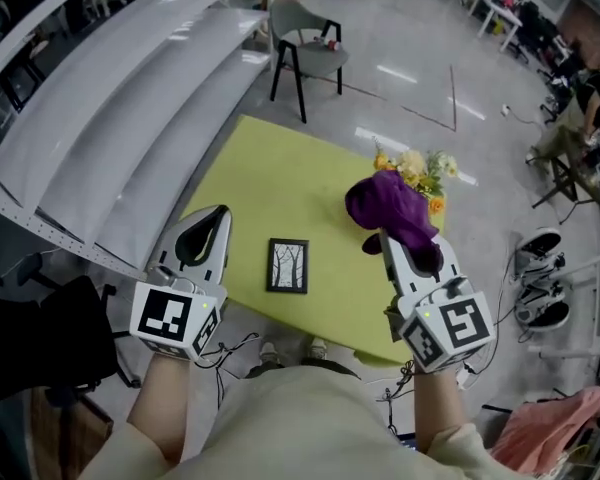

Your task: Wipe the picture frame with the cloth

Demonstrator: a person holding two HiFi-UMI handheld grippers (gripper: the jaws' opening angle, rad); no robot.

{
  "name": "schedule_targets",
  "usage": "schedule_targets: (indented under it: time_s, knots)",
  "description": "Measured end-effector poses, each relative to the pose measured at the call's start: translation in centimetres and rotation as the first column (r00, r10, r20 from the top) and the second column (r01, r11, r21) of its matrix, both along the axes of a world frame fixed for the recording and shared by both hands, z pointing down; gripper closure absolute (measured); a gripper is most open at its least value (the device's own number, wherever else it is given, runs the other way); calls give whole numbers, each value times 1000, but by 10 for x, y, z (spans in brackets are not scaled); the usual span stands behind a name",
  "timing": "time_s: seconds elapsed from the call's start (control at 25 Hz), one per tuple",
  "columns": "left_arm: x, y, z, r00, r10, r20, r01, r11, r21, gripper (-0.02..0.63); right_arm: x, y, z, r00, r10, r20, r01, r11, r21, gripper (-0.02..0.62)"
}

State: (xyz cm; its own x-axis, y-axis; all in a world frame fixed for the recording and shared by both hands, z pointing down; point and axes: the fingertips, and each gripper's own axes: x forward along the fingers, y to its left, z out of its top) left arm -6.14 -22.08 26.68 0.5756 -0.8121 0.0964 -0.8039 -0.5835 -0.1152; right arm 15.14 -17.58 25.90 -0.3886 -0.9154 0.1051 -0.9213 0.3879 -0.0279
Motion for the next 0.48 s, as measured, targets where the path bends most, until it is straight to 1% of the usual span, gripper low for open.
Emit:
schedule_targets:
  time_s: [0.16, 0.24, 0.32, 0.4, 0.48]
  knots:
    - [3, 16, -31, 1000, 17, 14, -18, 996, 83, 598, 1, 13, -27, 999, -8, 33, 6, 998, 66, 529]
    - [2, 24, -41, 1000, 12, 9, -13, 993, 113, 598, -2, 19, -33, 999, -32, 23, 30, 996, 84, 528]
    - [2, 32, -47, 1000, -2, 20, -1, 991, 136, 598, -4, 27, -36, 998, -57, 2, 56, 994, 95, 529]
    - [2, 38, -51, 999, -22, 38, 16, 988, 152, 598, -6, 32, -40, 997, -76, -19, 78, 992, 102, 529]
    - [2, 40, -54, 998, -37, 42, 30, 987, 161, 598, -7, 34, -41, 996, -86, -29, 89, 990, 108, 529]
